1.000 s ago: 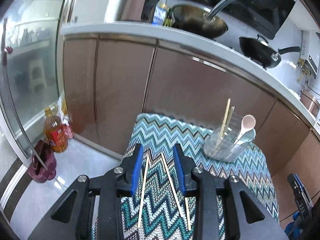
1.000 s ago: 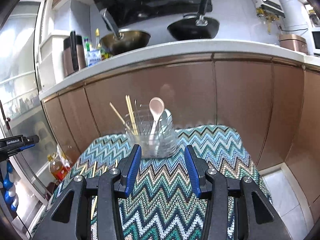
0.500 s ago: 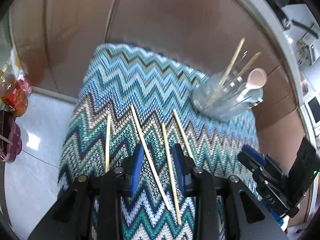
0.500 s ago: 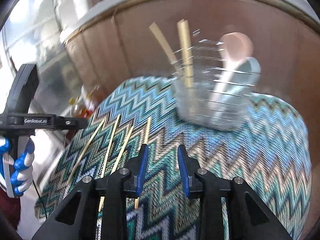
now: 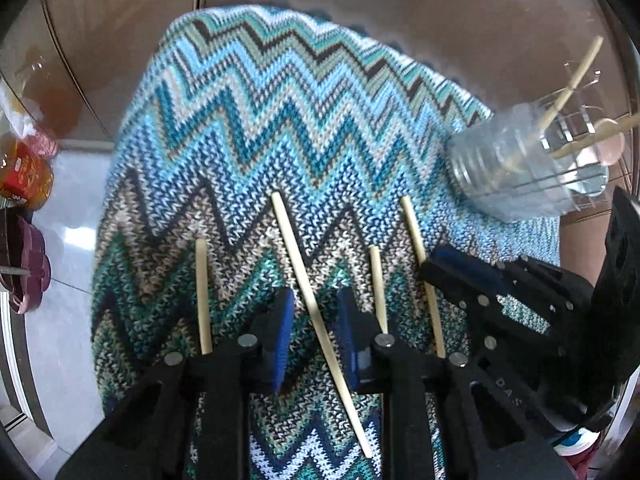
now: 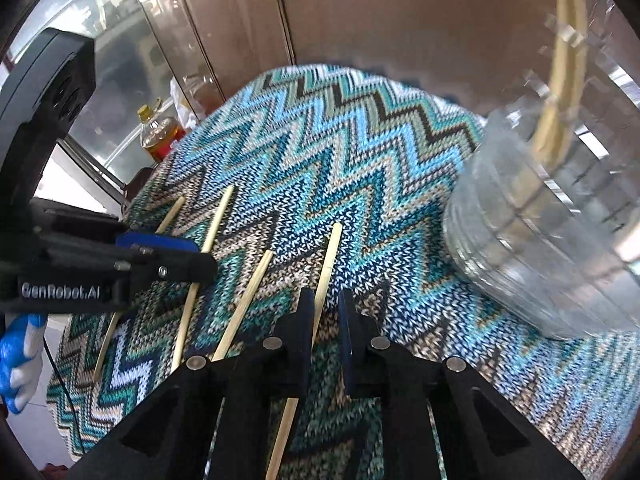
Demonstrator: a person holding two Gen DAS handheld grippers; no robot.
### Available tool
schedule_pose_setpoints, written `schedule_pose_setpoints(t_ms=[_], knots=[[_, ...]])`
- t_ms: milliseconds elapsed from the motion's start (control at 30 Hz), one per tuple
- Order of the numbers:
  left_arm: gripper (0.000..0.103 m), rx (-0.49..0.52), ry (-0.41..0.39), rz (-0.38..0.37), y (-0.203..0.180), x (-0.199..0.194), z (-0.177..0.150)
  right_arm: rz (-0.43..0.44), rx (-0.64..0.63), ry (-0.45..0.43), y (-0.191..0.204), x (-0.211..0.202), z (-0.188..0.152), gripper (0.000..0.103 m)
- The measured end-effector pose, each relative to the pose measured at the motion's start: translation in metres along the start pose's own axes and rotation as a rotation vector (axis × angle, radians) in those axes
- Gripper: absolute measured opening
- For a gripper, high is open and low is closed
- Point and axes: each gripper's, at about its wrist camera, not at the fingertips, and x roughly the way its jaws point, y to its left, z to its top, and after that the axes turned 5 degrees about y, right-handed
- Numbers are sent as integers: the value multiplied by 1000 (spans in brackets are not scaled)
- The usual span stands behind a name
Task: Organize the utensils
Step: 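Grasp a chopstick on the cloth with the right tool while the left tool grasps another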
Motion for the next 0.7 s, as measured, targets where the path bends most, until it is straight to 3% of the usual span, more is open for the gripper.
schedule_pose_setpoints(t_ms=[400,700], knots=[[11,-14,52,28,0,9,11,37,-22,119,-2,17,25,12],[6,-9,11,47,-2,7,-2,-9,-18,96,13,17,24,5]])
